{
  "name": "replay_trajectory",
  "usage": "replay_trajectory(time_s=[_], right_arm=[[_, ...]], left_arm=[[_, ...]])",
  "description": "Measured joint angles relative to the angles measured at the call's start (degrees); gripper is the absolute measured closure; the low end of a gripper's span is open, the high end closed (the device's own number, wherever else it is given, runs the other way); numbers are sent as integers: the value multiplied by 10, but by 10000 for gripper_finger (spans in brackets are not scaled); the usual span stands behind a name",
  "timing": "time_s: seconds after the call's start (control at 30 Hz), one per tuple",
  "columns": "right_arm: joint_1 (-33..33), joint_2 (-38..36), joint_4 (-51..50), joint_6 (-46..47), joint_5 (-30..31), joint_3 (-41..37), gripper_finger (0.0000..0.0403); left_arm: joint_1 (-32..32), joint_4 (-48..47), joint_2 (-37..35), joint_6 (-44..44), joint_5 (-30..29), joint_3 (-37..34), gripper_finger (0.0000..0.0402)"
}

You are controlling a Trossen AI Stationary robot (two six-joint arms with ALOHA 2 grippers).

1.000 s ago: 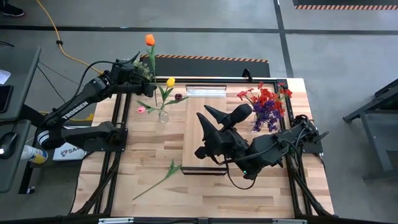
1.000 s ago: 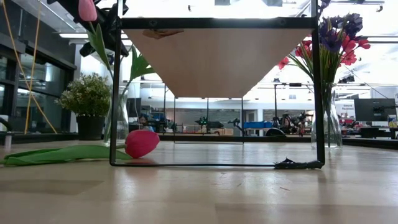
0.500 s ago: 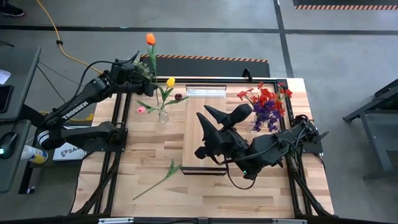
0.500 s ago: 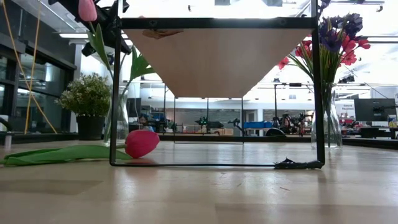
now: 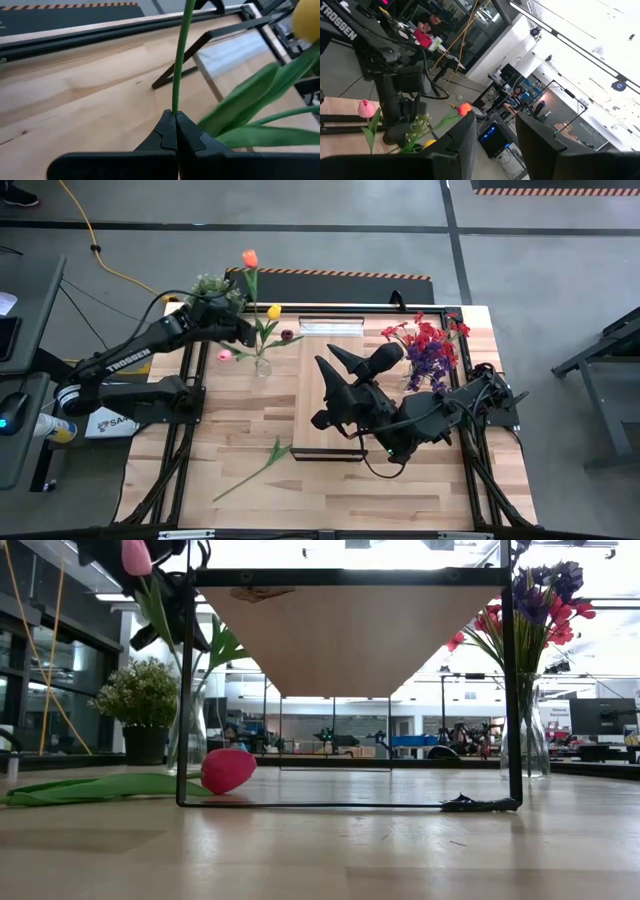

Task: Pick and place flowers into a vace then onto a shelf
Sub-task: Put the orange tulip into the left transparent vase

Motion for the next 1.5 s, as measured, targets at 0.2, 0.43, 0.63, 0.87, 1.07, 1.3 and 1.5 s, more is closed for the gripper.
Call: replay_trajectory(time_s=[0.2, 0.43, 0.63, 0.87, 1.07, 1.3, 1.5], right_arm=[[0, 0, -3, -1, -9, 0, 273], [0, 0, -4, -1, -9, 0, 273], [0, 0, -4, -5, -9, 0, 273], [0, 0, -4, -4, -9, 0, 273], [0, 0, -4, -4, -9, 0, 274], [0, 0, -4, -3, -9, 0, 273], [0, 0, -4, -3, -9, 0, 272]], left_arm=[[0, 5, 0, -1, -2, -8, 380], [0, 7, 0, -10, 7, -8, 363], [0, 7, 0, -12, 31, -8, 355], [1, 3, 0, -24, 46, -8, 356], [1, 0, 0, -24, 50, -8, 330], [1, 0, 0, -19, 49, -8, 322], [1, 0, 0, -13, 49, -8, 321]])
